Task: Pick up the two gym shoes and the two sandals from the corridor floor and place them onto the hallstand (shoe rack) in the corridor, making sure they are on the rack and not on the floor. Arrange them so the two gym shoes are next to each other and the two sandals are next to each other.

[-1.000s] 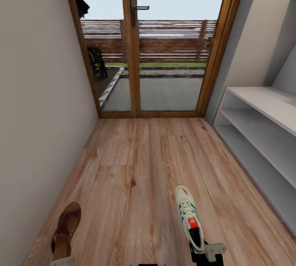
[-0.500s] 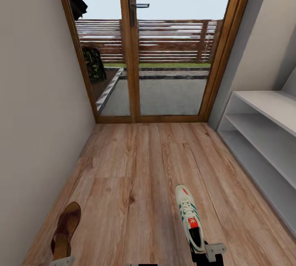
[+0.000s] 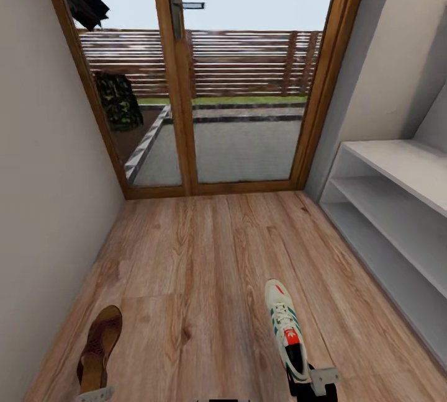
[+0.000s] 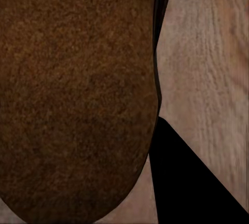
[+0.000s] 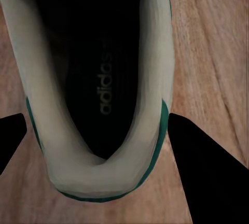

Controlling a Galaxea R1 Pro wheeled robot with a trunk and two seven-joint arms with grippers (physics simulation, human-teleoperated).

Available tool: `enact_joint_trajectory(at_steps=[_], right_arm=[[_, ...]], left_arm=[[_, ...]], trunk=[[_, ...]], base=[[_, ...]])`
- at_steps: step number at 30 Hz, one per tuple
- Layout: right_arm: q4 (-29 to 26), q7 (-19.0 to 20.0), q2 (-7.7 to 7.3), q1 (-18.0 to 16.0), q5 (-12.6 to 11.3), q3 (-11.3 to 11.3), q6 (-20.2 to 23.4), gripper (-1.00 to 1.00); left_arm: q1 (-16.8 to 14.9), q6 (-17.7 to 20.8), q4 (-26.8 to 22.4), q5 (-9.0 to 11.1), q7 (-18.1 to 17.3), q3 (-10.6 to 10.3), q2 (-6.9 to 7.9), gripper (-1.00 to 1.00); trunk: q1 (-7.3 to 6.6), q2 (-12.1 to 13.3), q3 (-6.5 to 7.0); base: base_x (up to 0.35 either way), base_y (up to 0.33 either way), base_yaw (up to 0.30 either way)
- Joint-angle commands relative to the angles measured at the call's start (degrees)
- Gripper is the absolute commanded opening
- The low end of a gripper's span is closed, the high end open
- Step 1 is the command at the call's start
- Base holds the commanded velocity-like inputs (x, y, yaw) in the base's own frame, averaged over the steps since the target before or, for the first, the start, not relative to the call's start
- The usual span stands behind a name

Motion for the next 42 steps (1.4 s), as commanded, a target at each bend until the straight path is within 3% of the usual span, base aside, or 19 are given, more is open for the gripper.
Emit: enact_joint_trajectory(at_steps=[1,42], right_arm=[[0.07,-0.03,0.01,-0.05,0.55,-0.39,-0.19,-1.00],[0.08,-0.01,0.01,-0.05,0.56,-0.38,-0.19,-1.00]], left_arm=[[-0.02,-0.16,0.02,-0.59,-0.20,0.56,0.00,-1.00],[0.06,-0.16,0.02,-0.61,-0.20,0.54,-0.02,-1.00]], trunk=[[0.02,-0.02,-0.02],[0.02,-0.02,1.02]], base=[[0.339,0.025,-0.249],[0.325,0.152,-0.250]])
